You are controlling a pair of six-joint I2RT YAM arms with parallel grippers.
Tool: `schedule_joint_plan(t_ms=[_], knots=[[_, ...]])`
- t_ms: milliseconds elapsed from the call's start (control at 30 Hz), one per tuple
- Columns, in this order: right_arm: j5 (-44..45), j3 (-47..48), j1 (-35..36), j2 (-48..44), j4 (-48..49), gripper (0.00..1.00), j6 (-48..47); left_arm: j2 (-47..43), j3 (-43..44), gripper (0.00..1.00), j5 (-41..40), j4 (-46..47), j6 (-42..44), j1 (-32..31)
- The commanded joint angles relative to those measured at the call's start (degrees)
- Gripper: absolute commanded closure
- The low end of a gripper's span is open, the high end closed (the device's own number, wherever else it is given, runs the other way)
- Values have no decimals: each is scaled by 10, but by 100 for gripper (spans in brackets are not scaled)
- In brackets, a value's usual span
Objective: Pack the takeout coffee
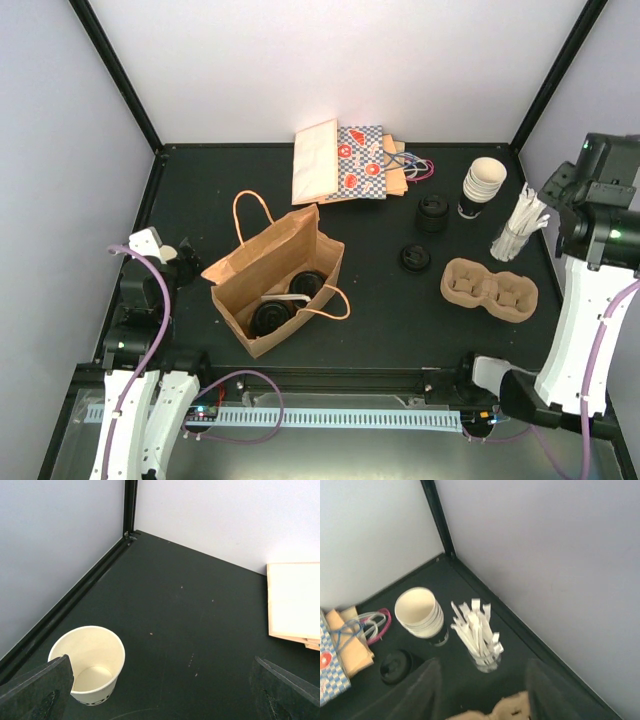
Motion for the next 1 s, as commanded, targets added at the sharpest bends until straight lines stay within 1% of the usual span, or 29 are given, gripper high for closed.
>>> schedule_joint_plan(t_ms=[0, 67, 100, 167, 233, 267, 367, 467, 533, 733, 800, 833, 967], knots=[[-50, -99, 2, -12, 13, 43, -15, 2, 2, 1, 7, 11, 7, -2], [-52, -168, 3, -24, 57, 40, -5, 0, 1, 1, 6, 11, 8, -2], [-50, -197, 2, -32, 81, 31, 0, -1, 0, 1, 5, 11, 8, -2], [-29, -247, 2, -42, 123, 19, 5, -2, 0, 1, 4, 11, 9, -2], [-4, -288, 1, -49, 159, 15, 6, -2, 0, 1, 4, 11, 9, -2], [6, -308, 1, -50, 173, 15, 5, -1, 0, 1, 4, 11, 10, -2], [18, -328, -6, -33, 193, 21, 8, 1, 0, 1, 6, 11, 10, -2], [37, -330, -16, -11, 207, 30, 11, 0, -1, 1, 7, 13, 10, -2], [37, -334, -25, -1, 224, 34, 10, 1, -1, 1, 9, 13, 10, -2], [44, -337, -45, 38, 242, 35, 20, 3, 0, 1, 12, 14, 9, -2], [33, -339, -52, 44, 244, 35, 25, 3, 0, 1, 12, 15, 9, -2], [27, -340, -55, 46, 247, 36, 26, 3, 0, 1, 12, 15, 8, -2], [12, -340, -57, 60, 252, 46, 31, 4, -1, 1, 14, 15, 9, -2]])
